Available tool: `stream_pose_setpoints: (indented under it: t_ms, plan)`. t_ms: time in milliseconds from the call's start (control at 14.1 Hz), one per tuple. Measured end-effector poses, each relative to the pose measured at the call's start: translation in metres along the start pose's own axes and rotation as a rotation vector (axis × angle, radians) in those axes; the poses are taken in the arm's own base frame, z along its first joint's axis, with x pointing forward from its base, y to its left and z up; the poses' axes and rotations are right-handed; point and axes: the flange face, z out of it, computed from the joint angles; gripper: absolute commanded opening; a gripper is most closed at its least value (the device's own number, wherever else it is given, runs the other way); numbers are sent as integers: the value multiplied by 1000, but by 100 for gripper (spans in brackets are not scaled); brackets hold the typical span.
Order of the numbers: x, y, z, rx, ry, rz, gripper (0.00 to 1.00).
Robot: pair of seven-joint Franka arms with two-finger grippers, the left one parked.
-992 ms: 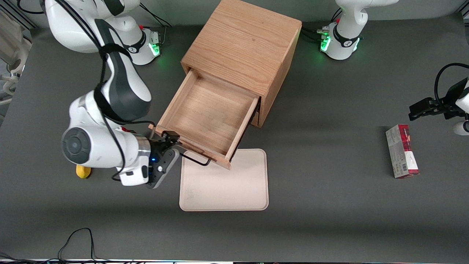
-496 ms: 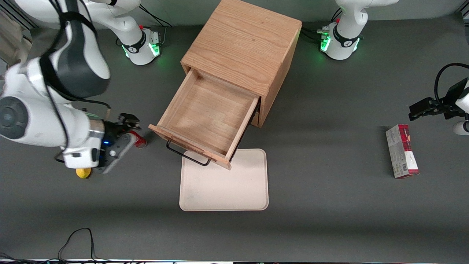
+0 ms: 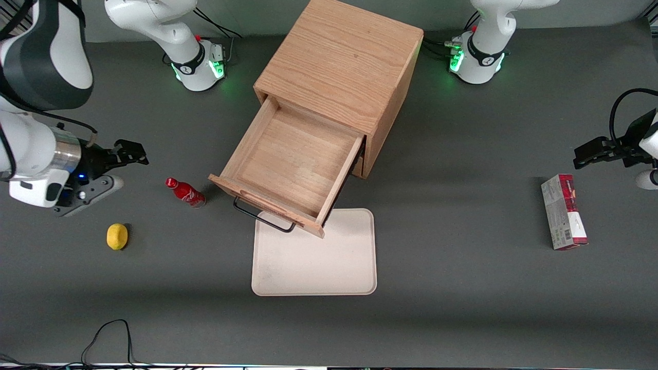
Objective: Open upper drawer
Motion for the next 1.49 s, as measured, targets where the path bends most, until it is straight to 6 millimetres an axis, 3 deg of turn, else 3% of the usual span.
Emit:
stream_pose_setpoints:
  t_ms: [212,496,779,1062,1488]
  plan:
    - [-3,1,-3,-2,11,99,99]
    - [-5,-13,-2,-7,56,162,96]
    - [-43,-1,4,25,108,355,100]
    - [-49,-23,1,18,115,319,100]
    - [-56,-12,-16,4,150,252,100]
